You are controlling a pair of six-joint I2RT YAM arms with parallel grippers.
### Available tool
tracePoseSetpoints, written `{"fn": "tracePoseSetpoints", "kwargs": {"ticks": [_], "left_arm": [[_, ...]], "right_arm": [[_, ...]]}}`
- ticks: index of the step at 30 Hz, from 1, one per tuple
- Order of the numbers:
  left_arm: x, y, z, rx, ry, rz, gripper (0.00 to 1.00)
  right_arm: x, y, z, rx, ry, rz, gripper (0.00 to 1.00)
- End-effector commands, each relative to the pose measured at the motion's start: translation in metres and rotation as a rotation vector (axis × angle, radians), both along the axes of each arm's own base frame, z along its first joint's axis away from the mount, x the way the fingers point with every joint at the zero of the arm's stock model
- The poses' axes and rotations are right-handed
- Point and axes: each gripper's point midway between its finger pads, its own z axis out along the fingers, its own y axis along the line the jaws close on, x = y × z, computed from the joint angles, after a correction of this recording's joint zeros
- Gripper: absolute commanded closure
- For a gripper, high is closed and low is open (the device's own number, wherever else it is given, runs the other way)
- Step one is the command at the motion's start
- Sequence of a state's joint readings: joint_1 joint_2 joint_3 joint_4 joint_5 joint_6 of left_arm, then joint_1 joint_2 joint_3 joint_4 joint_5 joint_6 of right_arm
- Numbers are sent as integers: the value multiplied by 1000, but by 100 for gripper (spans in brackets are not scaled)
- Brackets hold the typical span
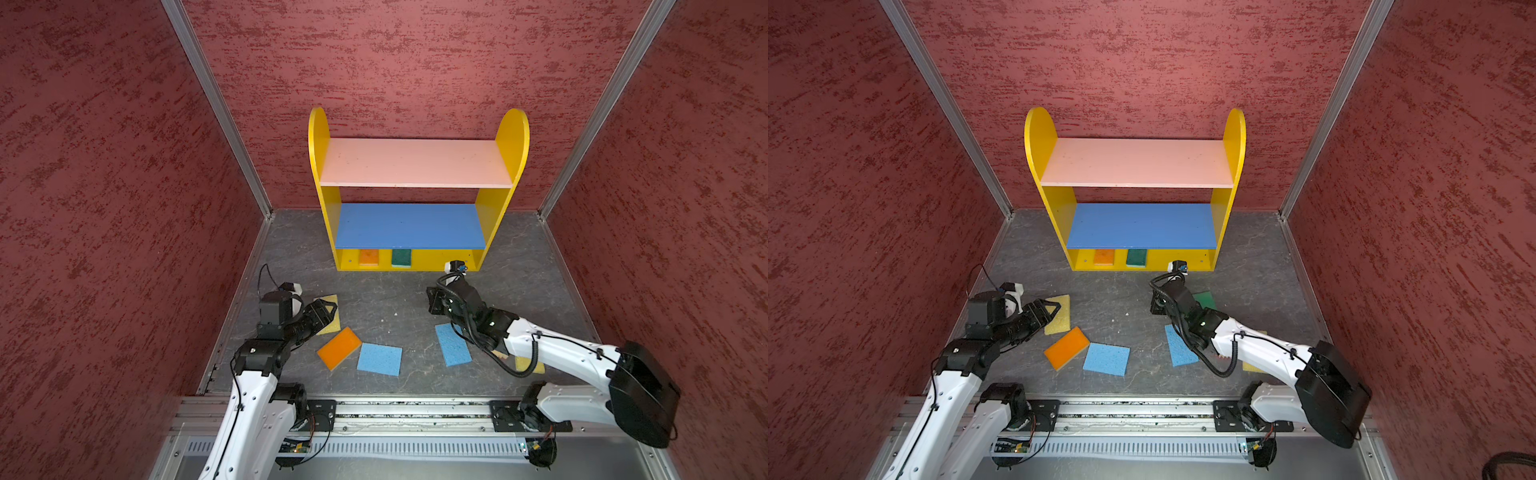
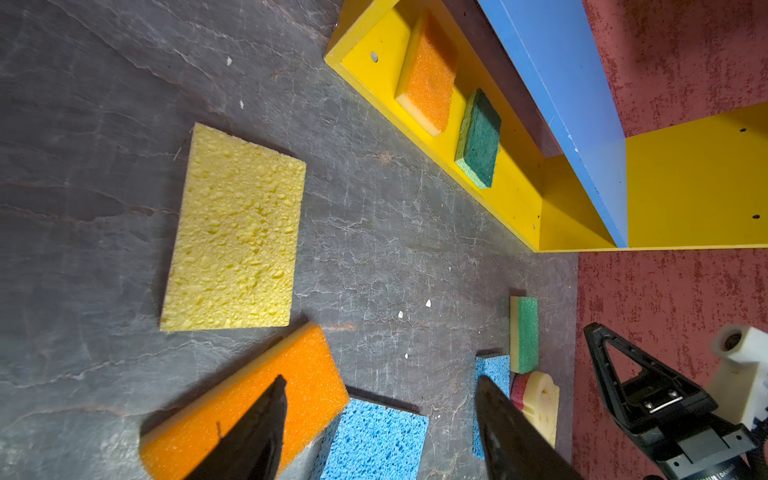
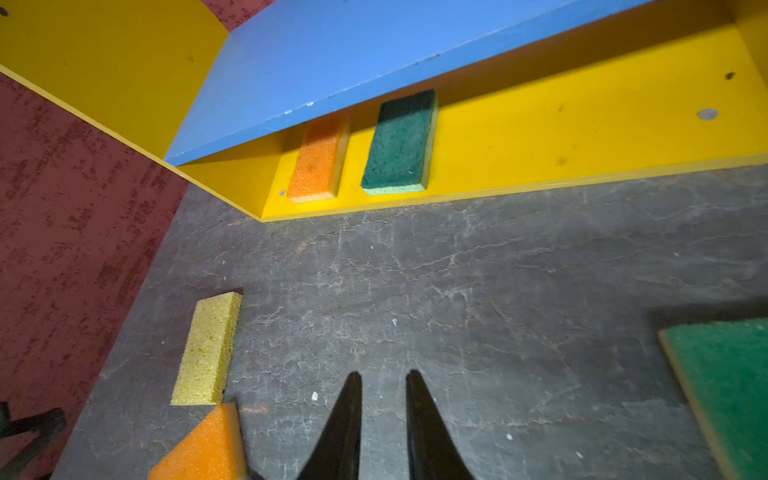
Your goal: Place and organize the cleaning sponges onto the shelf
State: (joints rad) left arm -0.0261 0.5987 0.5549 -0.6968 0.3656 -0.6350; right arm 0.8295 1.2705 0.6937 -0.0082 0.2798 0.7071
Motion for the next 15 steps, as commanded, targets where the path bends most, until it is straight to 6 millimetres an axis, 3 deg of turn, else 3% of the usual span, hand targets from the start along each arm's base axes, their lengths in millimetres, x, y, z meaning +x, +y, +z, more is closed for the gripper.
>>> {"fn": "tracePoseSetpoints", "kwargs": {"ticks": [1, 6, 9, 11, 14, 15], "left_arm": [[-3, 4, 1, -1, -17, 27, 31], [-10, 7, -10, -9, -2, 65, 31], [-11, 6, -15, -23, -7, 63, 32], [-12, 3, -18, -34, -9, 52, 46], [-12, 2, -21, -43, -17, 44, 72], [-12, 1, -21, -43, -20, 42, 75]], "right_arm": [[-1, -8, -10, -103, 24, -2, 81], [6, 15, -13, -18, 10, 51, 80], [16, 27, -18, 60, 20, 64, 88], [24, 32, -26, 124, 42, 55, 100], [37, 37, -34, 262, 60, 32, 100], [42, 38, -37, 304, 69, 20, 100]]}}
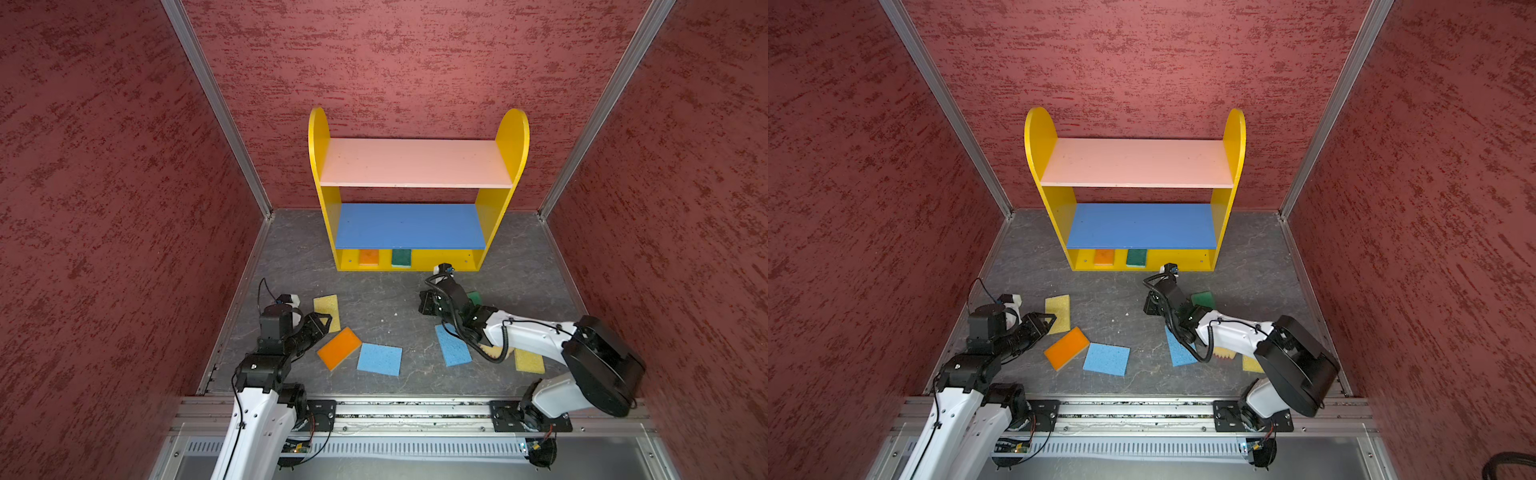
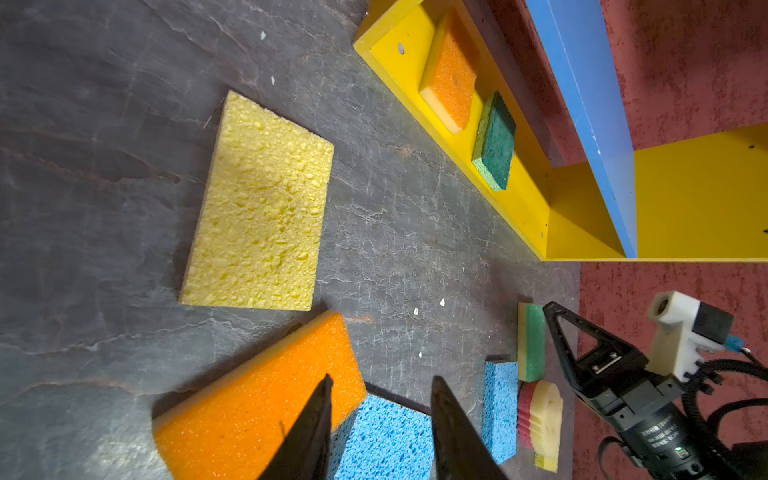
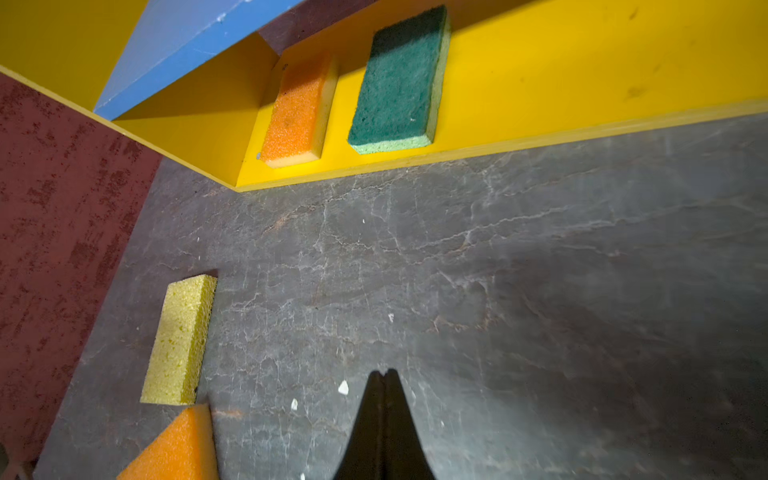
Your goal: Place and organize the cleaning sponges onto the shelf
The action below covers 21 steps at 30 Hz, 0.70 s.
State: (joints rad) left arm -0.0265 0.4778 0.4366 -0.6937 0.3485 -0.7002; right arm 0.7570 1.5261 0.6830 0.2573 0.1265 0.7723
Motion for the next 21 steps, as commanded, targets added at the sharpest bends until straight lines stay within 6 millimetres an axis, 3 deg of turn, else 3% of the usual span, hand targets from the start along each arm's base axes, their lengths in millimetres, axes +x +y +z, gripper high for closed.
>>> {"fn": "tracePoseSetpoints", "kwargs": {"ticks": [1, 5, 11, 21], "left_arm": [[3, -2, 5, -9, -42, -13, 75], [5, -5, 9, -9, -65, -41, 75], [5, -13, 13, -21, -87, -93, 99], [4, -20, 16, -27, -106, -140, 99]], "right_arm": [[19, 15, 10, 242, -6, -18, 100], [42, 27, -7, 406, 46, -50, 100], [71, 46, -49, 509, 124, -113, 100], [102, 38, -79, 447, 136, -277, 100]]}}
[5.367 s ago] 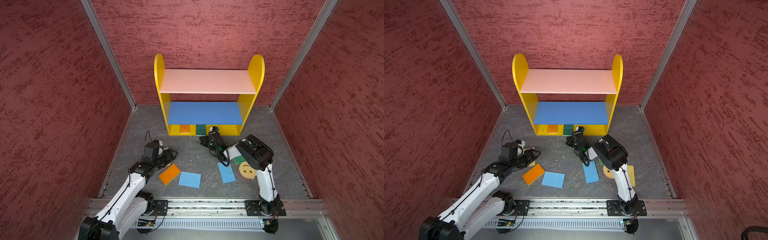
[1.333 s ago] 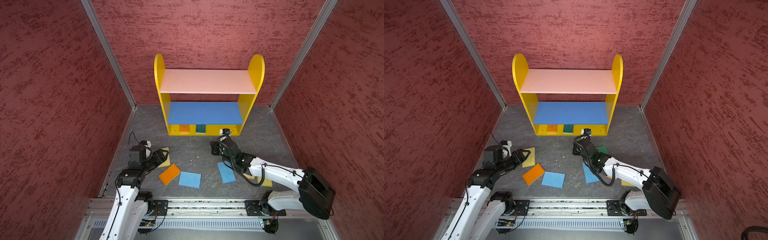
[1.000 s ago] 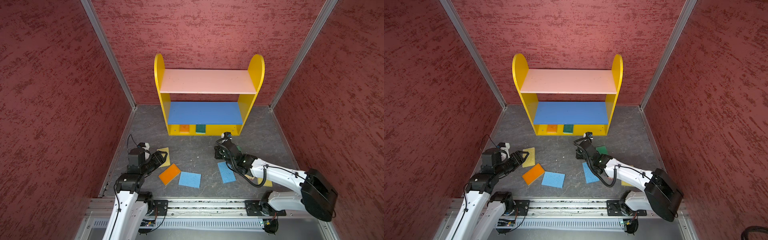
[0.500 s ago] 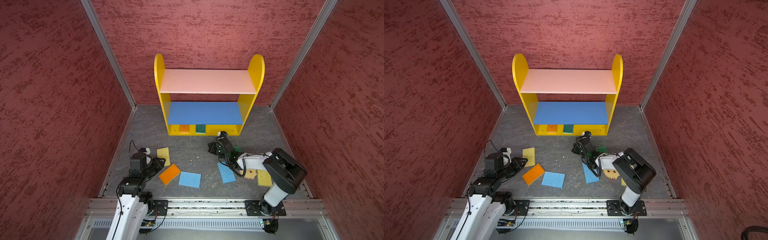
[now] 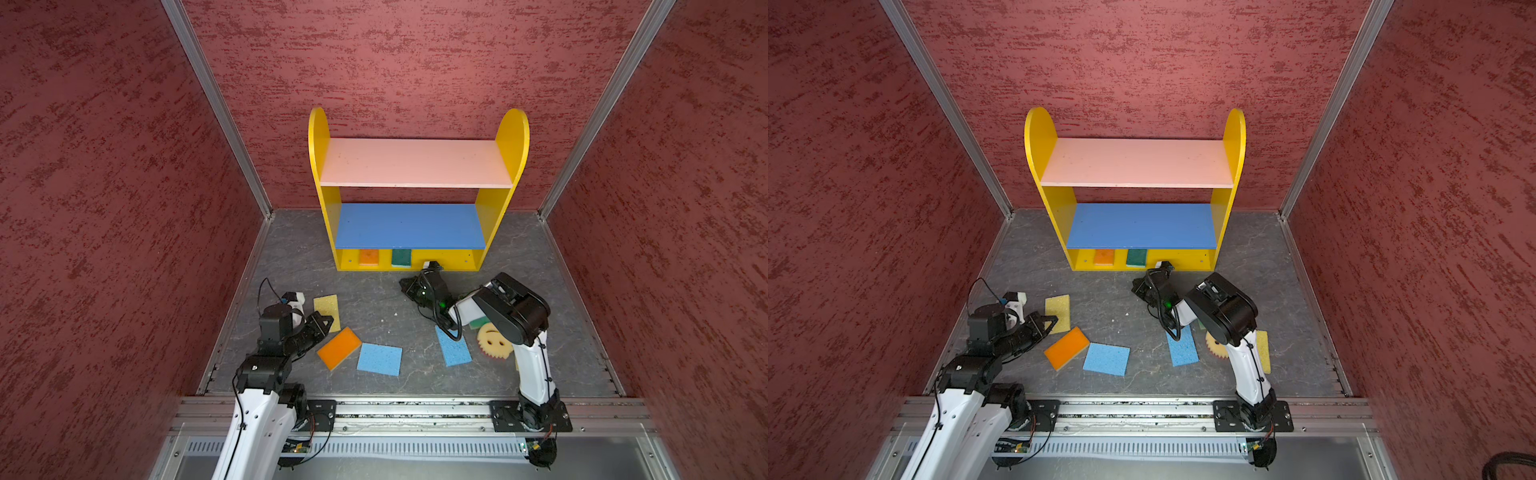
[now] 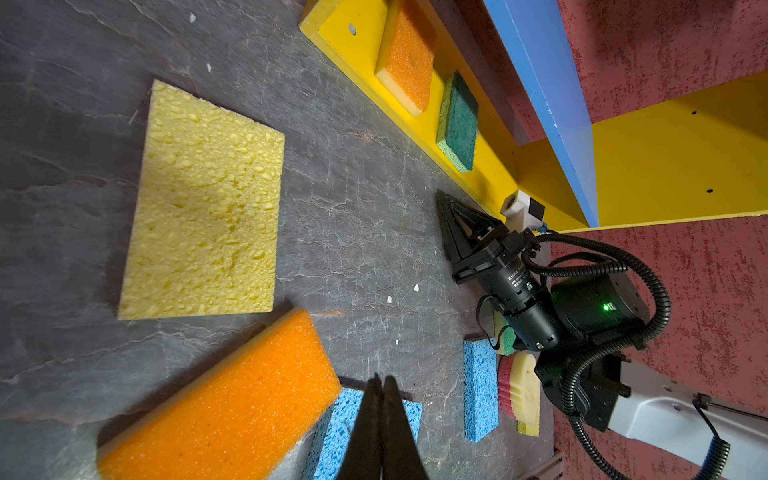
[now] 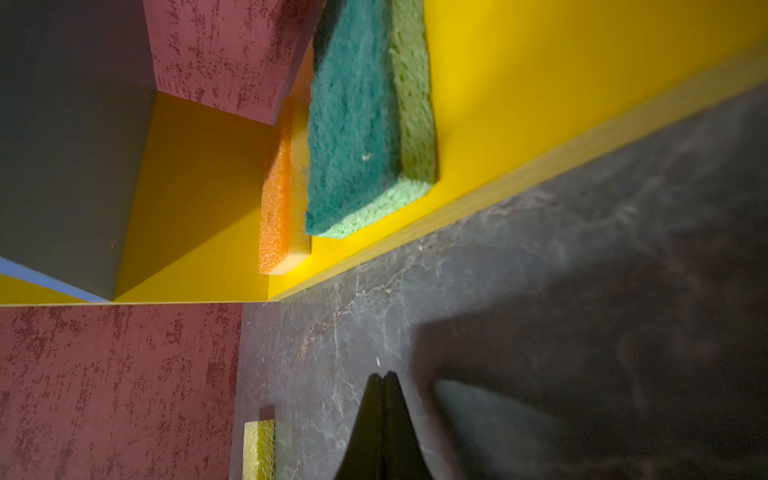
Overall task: Place and organize the cleaning sponges onto the shelf
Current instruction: 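Nudge the green sponge upright against the shelf base with the right gripper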
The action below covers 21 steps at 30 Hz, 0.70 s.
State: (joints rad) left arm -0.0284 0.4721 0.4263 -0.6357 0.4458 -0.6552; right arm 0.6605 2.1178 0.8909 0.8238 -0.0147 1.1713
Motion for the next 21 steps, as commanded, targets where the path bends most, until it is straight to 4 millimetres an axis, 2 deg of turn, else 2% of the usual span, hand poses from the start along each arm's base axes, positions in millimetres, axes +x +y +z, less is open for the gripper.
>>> {"fn": "tracePoseSetpoints", "kwargs": {"ticks": [1, 5, 12, 21], "left_arm": [[2, -4, 5, 8, -38, -35, 99], [3, -5, 5, 17, -39, -42, 96], [4, -5, 2, 24, -34, -46, 94], [7, -6, 0, 33, -27, -55, 93]], "right_arm": [[13, -15, -13, -12, 40, -133, 100], [23, -23, -16, -13, 27, -209, 100], [45, -18, -21, -21, 11, -263, 100], [50, -27, -19, -41, 12, -325, 100]]}}
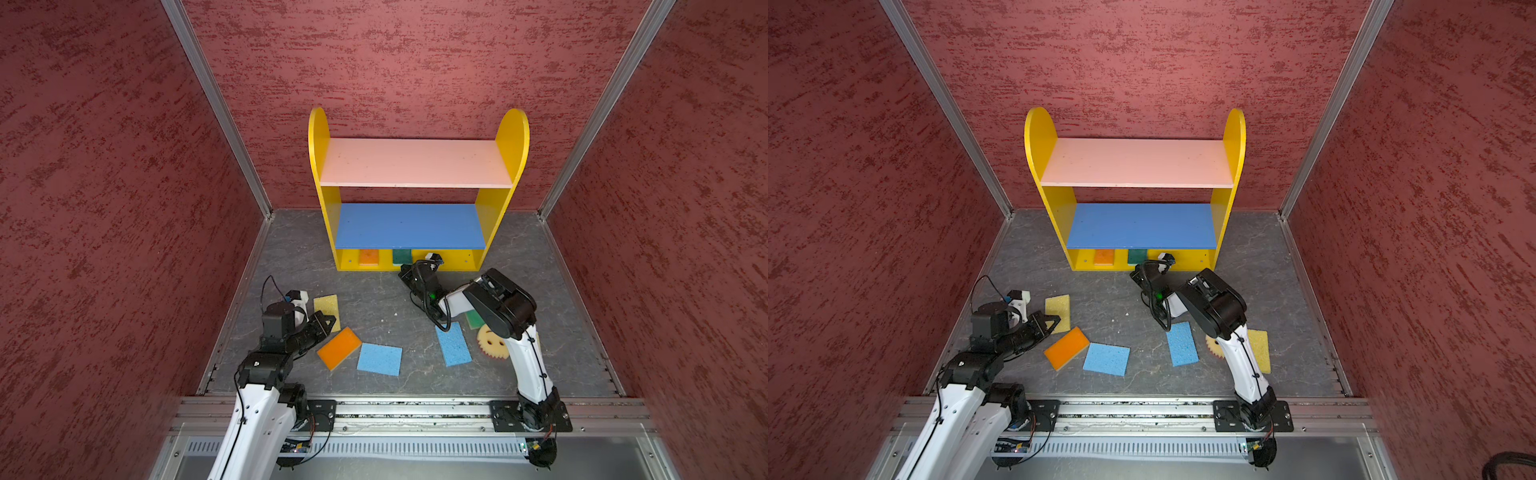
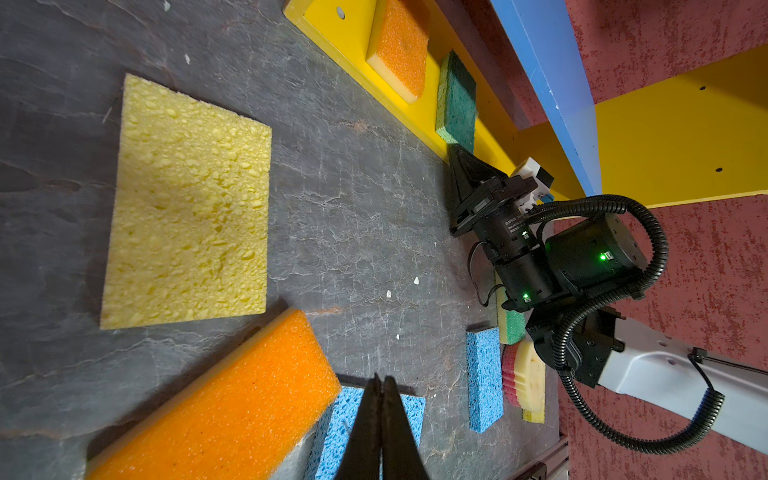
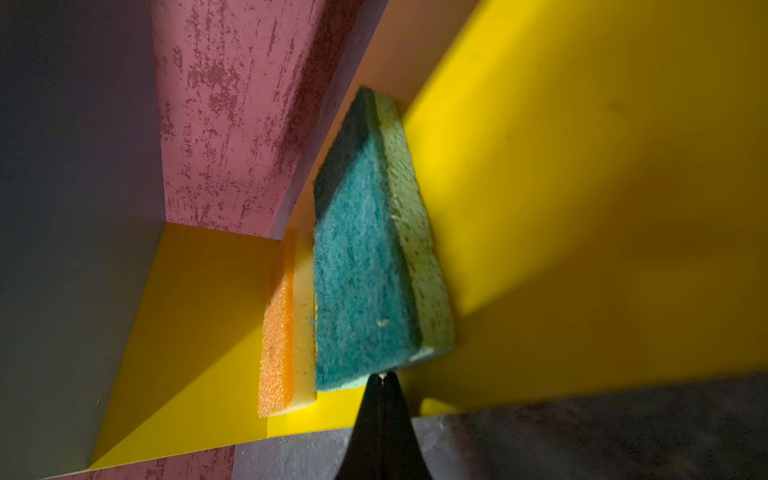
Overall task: Place and organize the cleaning sponges onto the shelf
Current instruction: 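Nudge the green sponge upright against the shelf base with the right gripper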
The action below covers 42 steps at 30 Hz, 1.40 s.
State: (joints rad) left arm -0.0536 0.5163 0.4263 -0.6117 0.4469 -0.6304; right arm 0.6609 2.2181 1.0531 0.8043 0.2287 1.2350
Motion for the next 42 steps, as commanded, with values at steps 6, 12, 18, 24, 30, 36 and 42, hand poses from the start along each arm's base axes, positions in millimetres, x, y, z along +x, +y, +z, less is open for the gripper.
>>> {"fn": "tracePoseSetpoints", "kwargs": {"ticks": [6, 12, 18, 24, 30, 36, 42], "left_arm": [[5, -2, 3, 20, -31, -22, 93], [4, -2, 1, 20, -20, -25, 93], [4, -2, 0, 19, -15, -24, 93], [5, -2, -1, 20, -13, -23, 91], [5, -2, -2, 21, -5, -24, 90], [4, -2, -3, 22, -4, -22, 83], [3, -2, -2, 21, -2, -22, 82]], "right_arm": [[-3, -6, -23, -44, 71, -33, 100], [2, 7, -22, -39, 68, 6, 100], [1, 3, -22, -43, 68, -8, 100], [-6, 4, -24, -51, 75, 11, 100], [-17, -4, -25, -35, 66, 0, 100], [-35, -28, -11, -60, 38, -26, 100], [-35, -54, 10, -68, -13, -43, 98]]}}
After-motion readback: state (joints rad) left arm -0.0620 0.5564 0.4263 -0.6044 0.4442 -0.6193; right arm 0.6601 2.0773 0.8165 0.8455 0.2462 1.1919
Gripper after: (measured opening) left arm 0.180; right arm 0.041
